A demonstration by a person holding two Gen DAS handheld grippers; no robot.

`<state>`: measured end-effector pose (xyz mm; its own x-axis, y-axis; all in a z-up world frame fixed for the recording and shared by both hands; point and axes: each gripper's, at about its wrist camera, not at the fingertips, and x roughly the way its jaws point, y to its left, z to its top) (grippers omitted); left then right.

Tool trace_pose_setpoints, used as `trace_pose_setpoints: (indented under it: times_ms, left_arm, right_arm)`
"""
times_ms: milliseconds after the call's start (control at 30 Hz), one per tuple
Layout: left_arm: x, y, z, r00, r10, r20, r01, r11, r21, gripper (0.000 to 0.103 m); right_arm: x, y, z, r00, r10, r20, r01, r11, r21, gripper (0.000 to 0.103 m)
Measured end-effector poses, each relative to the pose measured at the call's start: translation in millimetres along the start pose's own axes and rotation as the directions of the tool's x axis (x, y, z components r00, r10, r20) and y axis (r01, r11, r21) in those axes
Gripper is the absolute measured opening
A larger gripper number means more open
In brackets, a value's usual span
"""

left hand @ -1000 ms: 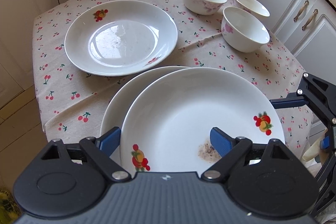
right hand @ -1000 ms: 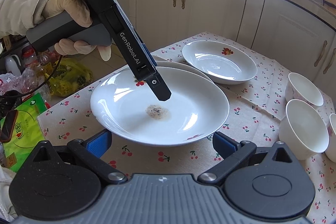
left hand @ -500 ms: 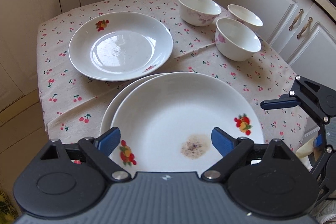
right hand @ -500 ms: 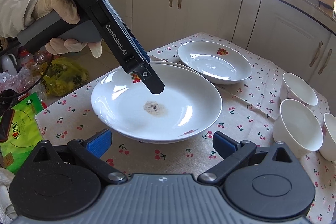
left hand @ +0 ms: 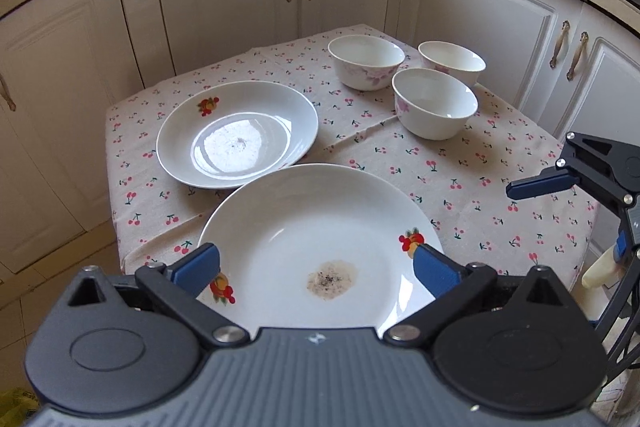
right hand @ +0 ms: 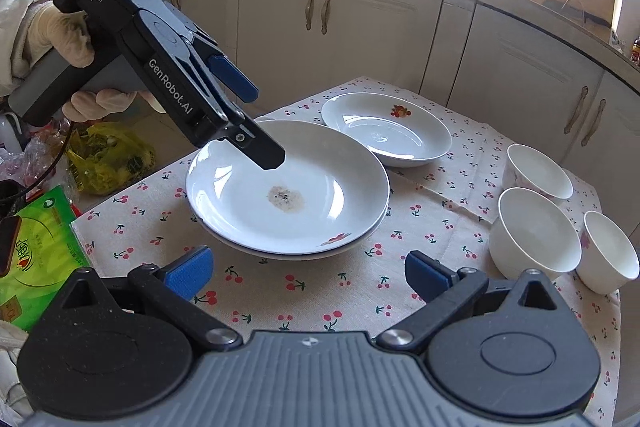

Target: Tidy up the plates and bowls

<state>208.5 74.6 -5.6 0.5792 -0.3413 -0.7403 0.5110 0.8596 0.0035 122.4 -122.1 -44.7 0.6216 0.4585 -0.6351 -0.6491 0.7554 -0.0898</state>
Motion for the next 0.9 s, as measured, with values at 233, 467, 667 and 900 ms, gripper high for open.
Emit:
trace_pose_setpoints:
  times_ms: [233,467,667,900]
  left_arm:
    - [-31.1,-25.2,-22.3,0.985,0.069,0.160,-0.072,0.997,0.010,0.102]
    - [-46.8,-34.7,-38.2,0.955,0.146,0.256,-0.118,0.985,-0.123,0.102]
    - [-55.5,-39.7,-41.3,0.935,0.157,0.318,-0.115,0.982,-0.146,0.103]
    - [-49.7,-20.1,-31.4,0.928,0.173,0.330,-0.123,0.978,-0.167,0.102]
  right_arm:
    - [-23.3,3.9,-2.8,0.998,-0.007,0.057,0.008,1.000,-0.016,0.103]
    - [-39.1,6.8,-9.2,0.996,-0.002,0.091,0.005,1.000,-0.031,0.103]
    - [-47.7,10.8,-11.5,0.994,-0.004,0.106,0.010,0.999,-0.052,0.103]
    - [-40.8,3.4,-1.3,0.995,-0.026,0.096,0.033,0.997,-0.075,0.103]
